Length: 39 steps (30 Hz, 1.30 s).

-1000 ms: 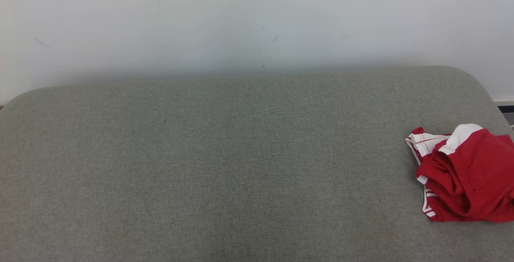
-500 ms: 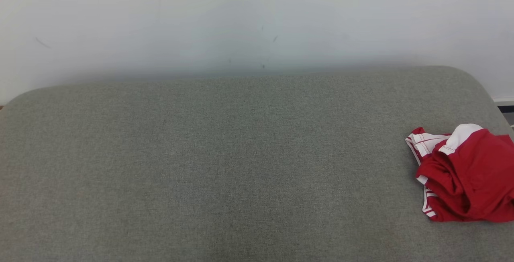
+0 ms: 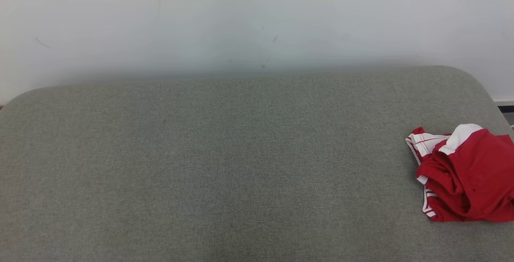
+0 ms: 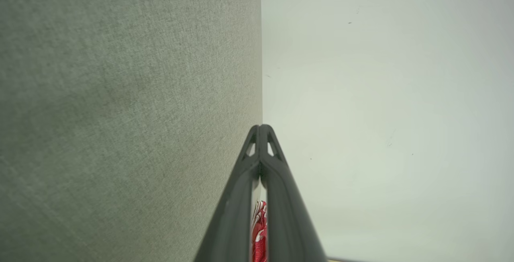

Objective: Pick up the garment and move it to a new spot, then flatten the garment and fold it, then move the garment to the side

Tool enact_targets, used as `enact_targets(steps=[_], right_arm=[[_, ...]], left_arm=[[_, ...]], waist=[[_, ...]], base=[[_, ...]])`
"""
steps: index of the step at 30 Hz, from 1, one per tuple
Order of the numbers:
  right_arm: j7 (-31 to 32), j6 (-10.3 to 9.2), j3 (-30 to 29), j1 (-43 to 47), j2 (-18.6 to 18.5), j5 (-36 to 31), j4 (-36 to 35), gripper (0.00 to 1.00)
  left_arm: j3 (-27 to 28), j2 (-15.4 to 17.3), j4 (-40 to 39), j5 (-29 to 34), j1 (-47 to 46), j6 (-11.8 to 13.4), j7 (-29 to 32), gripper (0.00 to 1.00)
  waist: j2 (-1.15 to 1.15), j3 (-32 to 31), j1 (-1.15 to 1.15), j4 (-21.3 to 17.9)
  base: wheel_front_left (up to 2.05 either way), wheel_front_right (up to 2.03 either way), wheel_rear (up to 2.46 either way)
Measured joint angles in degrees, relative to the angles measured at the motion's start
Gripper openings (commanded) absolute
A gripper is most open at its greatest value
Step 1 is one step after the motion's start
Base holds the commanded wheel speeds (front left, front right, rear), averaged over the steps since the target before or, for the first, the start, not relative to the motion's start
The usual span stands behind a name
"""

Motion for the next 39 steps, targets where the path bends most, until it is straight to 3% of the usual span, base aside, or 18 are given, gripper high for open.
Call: enact_targets(steps=[39], right_arm=[[-0.2, 0.00, 0.1, 0.0, 0.0, 0.1, 0.0, 0.00]], left_arm=[[0.0, 0.0, 0.0, 0.0, 0.0, 0.0, 0.0, 0.00]], waist=[[0.00, 0.0, 0.00, 0.0]], base=[[0.00, 0.00, 0.00]])
